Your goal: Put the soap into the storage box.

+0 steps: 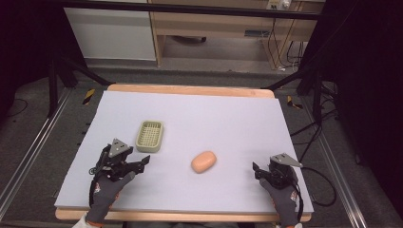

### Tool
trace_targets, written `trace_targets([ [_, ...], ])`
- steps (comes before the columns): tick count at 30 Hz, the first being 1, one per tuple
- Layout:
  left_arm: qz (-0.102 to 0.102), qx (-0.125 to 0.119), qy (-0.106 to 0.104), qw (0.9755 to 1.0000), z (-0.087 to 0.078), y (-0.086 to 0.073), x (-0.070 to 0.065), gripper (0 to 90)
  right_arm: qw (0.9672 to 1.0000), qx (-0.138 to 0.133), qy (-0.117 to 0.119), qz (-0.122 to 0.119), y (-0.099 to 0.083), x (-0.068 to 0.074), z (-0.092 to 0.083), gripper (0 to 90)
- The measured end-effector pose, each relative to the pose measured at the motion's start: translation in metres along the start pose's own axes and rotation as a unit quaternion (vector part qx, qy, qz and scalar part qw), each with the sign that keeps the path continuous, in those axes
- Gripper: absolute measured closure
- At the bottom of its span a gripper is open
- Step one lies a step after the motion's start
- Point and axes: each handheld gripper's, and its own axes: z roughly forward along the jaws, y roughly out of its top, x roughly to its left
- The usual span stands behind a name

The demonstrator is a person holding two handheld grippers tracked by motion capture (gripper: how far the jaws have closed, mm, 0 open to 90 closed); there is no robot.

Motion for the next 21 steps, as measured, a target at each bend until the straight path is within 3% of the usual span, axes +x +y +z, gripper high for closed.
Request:
trace_targets([
  [21, 0.023, 0.004, -0.016, 0.9996, 0.006, 0.007, -0.019, 22.6, 1.0000, -0.006, -0.003, 0.001, 0.000, 0.000, -0.001, 27.3],
])
